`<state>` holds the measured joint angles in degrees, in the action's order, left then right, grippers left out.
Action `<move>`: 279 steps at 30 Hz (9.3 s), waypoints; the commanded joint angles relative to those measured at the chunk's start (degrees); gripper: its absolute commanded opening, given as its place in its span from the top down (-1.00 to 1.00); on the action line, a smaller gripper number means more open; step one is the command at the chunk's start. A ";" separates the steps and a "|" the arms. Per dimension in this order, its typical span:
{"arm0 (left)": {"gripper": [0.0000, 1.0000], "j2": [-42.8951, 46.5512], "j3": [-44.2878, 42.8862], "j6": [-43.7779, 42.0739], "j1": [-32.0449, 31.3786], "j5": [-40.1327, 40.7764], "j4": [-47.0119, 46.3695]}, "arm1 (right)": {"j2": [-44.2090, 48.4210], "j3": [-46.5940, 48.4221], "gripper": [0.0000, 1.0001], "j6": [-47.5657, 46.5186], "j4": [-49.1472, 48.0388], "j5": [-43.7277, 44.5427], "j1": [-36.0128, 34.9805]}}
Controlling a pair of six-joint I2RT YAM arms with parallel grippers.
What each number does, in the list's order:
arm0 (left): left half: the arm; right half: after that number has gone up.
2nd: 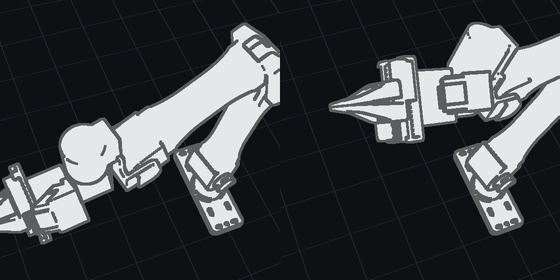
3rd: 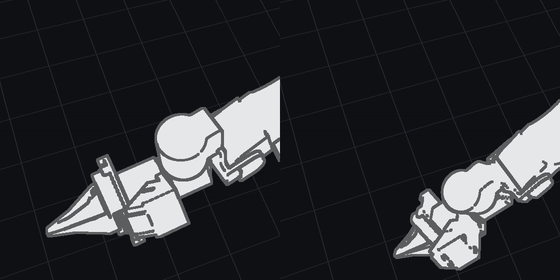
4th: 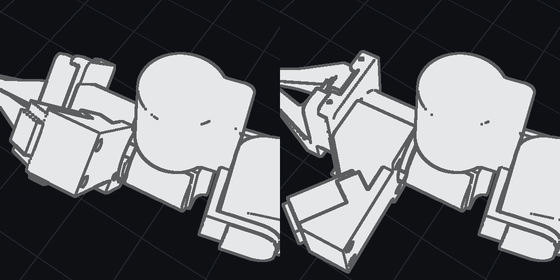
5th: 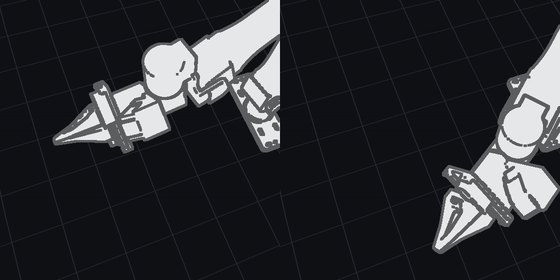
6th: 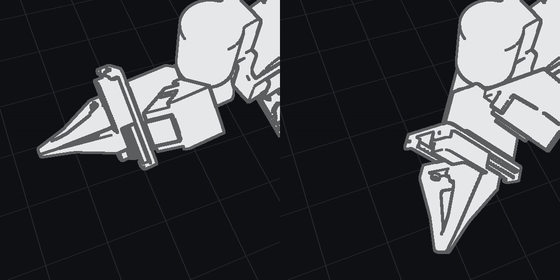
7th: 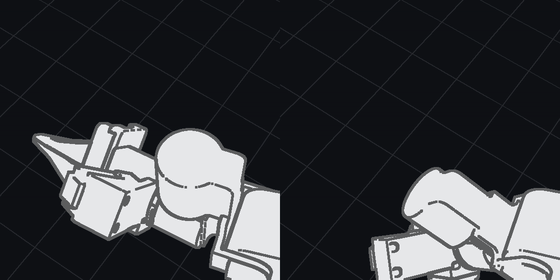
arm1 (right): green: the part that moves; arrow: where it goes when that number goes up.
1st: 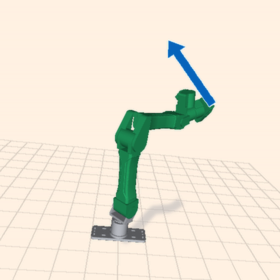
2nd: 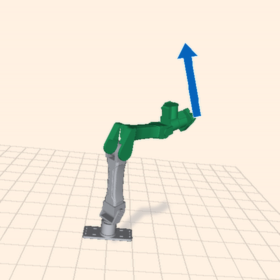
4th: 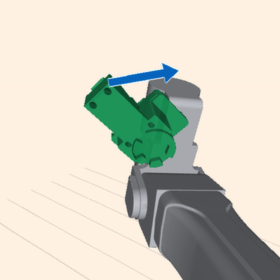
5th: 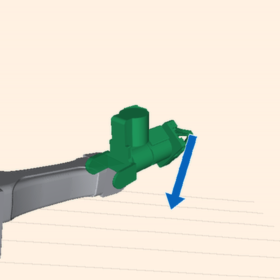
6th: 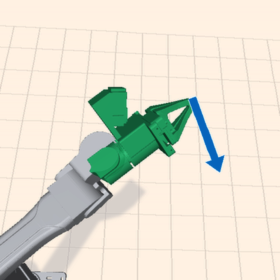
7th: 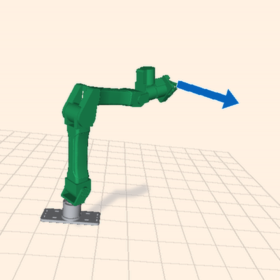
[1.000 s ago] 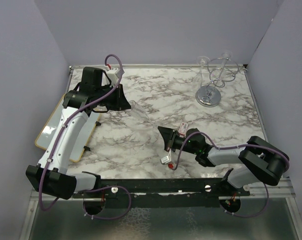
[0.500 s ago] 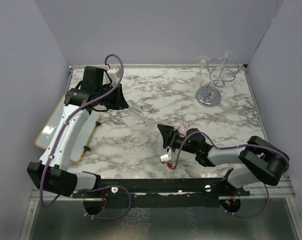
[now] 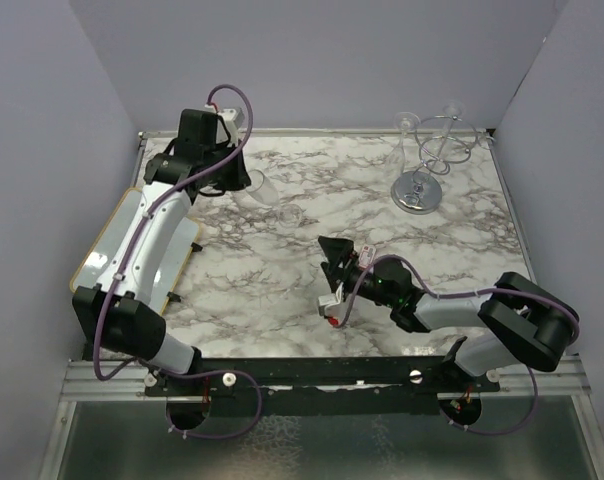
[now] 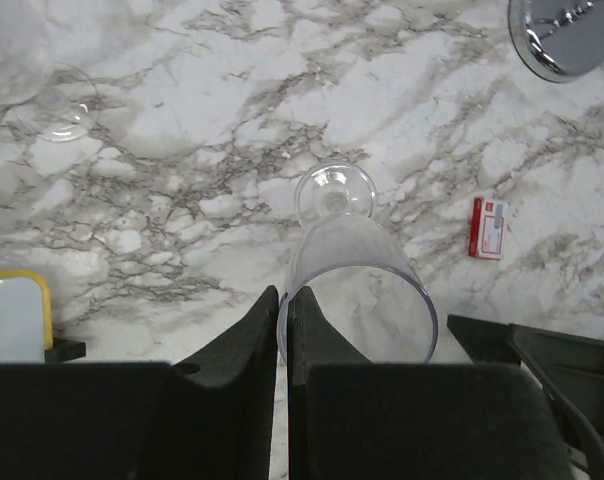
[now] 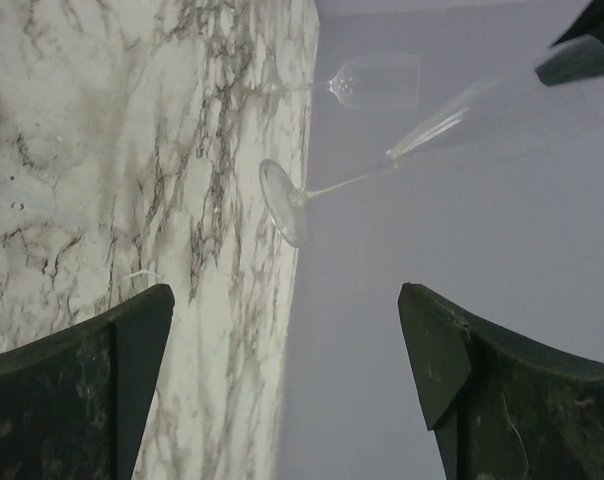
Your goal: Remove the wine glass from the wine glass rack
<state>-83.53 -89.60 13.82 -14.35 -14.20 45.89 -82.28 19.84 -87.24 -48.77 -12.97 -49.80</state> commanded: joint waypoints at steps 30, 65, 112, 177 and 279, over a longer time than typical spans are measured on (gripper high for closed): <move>1.00 -36.94 -40.66 -6.96 -0.68 25.71 8.74 | 11.79 27.22 -0.99 88.21 49.06 5.33 13.10; 0.17 -39.49 -48.74 -8.77 -0.51 29.22 10.25 | 12.48 27.80 -0.99 89.44 50.39 5.92 13.77; -0.53 18.09 36.51 11.43 -15.98 -12.04 -39.96 | -7.65 72.83 -0.99 94.10 74.01 24.54 27.68; -0.59 20.59 36.32 4.98 -16.22 -9.36 -34.36 | -40.93 96.03 0.14 49.64 65.74 58.41 23.61; -0.60 22.40 36.78 4.32 -16.17 -8.18 -32.44 | -42.00 107.60 0.98 57.96 70.31 46.40 21.74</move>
<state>-62.02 -52.99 18.48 -30.24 -23.49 13.58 -124.14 123.48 -36.82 18.00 39.03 -27.14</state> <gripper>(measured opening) 0.799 0.054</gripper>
